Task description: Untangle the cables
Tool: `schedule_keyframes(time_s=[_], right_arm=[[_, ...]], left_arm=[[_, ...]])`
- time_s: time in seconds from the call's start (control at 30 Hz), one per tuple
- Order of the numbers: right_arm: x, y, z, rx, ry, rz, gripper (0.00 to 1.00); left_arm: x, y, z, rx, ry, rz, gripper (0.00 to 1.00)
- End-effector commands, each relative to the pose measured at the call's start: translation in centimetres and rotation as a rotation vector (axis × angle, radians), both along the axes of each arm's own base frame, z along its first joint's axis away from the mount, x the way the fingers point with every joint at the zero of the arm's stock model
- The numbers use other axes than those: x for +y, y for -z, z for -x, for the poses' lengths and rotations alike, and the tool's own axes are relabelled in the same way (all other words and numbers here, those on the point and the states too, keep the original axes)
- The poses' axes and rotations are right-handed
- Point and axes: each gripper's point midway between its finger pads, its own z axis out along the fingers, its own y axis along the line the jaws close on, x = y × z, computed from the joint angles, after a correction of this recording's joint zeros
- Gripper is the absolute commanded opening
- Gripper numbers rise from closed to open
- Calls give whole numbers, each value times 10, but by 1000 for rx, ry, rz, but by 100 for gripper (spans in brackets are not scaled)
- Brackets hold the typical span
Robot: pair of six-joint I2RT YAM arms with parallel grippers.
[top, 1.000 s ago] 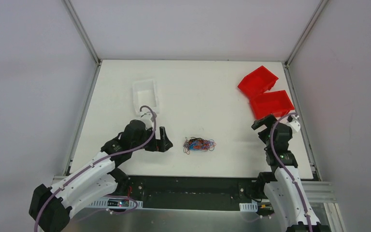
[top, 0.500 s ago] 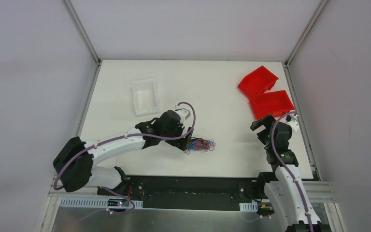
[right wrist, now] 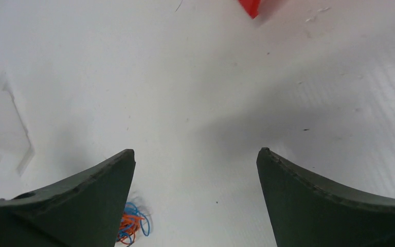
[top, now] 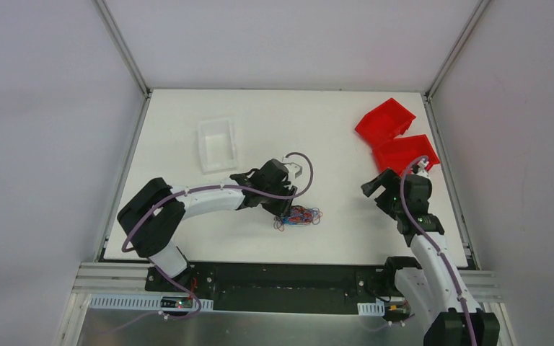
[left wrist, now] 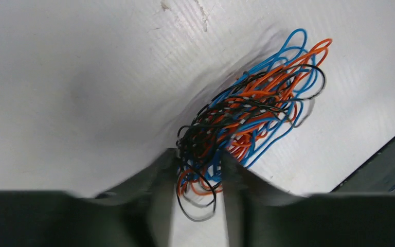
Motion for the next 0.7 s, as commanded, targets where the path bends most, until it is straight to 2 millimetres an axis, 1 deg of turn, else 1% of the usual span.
schedule_keyframes(time_s=[0.0, 0.03, 0.07, 0.1, 0.13, 0.17, 0.27, 0.4, 0.43, 0.53, 0.67], right_arm=[[52, -21, -5, -20, -278, -106, 91], [65, -20, -1, -10, -335, -119, 89], [75, -17, 2, 4, -377, -128, 89], [84, -16, 5, 11, -416, -135, 88], [93, -15, 9, 18, -450, -139, 87], [101, -14, 12, 25, -479, -144, 87], [119, -11, 19, 28, -514, -185, 86], [137, -12, 22, 29, -494, -266, 83], [143, -15, 21, 15, -494, -289, 82], [159, -17, 21, 8, -481, -320, 81], [173, -9, 21, 29, -452, -307, 80]], left_arm=[[-22, -2, 5, 30, 10, 126, 23], [-23, -7, 1, 20, -15, 164, 11], [-21, -10, -1, 19, -37, 203, 4], [-19, -13, -3, 27, -63, 245, 2], [-14, -13, -4, 37, -87, 281, 1], [-13, -19, -8, 43, -96, 327, 0], [-8, -22, -8, 52, -120, 351, 0], [-6, -24, -5, 64, -164, 384, 0], [-6, -23, -4, 71, -174, 398, 0], [-7, -23, -3, 87, -212, 445, 0], [-3, -20, -5, 83, -269, 468, 0]])
